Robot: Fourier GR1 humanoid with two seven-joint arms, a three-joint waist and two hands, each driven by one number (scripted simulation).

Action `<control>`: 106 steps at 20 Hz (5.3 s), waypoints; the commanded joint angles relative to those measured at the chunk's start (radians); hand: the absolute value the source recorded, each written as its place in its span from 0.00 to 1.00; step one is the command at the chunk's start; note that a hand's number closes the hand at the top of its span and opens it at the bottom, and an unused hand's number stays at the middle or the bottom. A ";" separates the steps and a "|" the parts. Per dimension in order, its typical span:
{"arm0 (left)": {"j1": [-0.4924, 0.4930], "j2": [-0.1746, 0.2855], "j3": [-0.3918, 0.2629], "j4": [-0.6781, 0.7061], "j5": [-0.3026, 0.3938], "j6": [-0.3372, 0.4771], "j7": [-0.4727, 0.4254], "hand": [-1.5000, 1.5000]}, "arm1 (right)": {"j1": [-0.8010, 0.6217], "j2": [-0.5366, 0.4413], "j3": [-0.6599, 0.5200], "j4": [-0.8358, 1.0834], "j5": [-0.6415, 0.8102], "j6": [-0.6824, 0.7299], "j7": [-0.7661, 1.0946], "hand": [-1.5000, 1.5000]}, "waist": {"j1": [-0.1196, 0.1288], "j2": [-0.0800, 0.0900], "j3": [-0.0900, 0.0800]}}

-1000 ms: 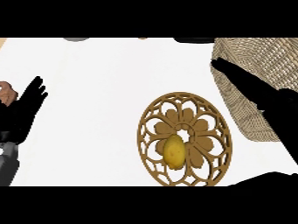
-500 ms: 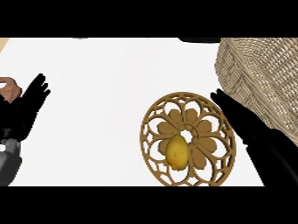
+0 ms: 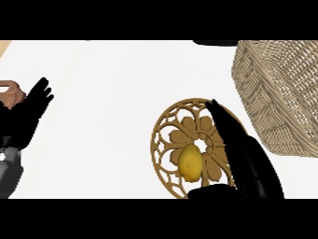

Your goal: Pick the lemon from the placemat and place it in the basket

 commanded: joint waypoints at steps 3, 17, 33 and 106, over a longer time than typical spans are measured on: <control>0.020 -0.052 0.008 -0.011 -0.051 0.007 -0.009 0.50 | 0.082 0.014 0.015 0.055 0.033 0.043 -0.030 0.00 | -0.003 -0.001 0.000; 0.013 -0.081 0.104 -0.053 -0.100 -0.073 0.070 0.50 | 0.161 0.113 -0.020 0.220 0.121 0.040 -0.222 0.00 | 0.000 -0.001 0.000; -0.035 -0.132 0.176 0.026 -0.168 -0.129 0.041 0.50 | 0.232 0.179 0.006 0.242 0.212 0.069 -0.292 0.00 | -0.004 0.000 0.000; -0.103 -0.221 0.143 0.009 -0.241 -0.140 0.078 0.50 | -1.283 0.077 -0.975 1.472 1.318 -0.363 0.625 1.00 | 0.077 0.028 -0.004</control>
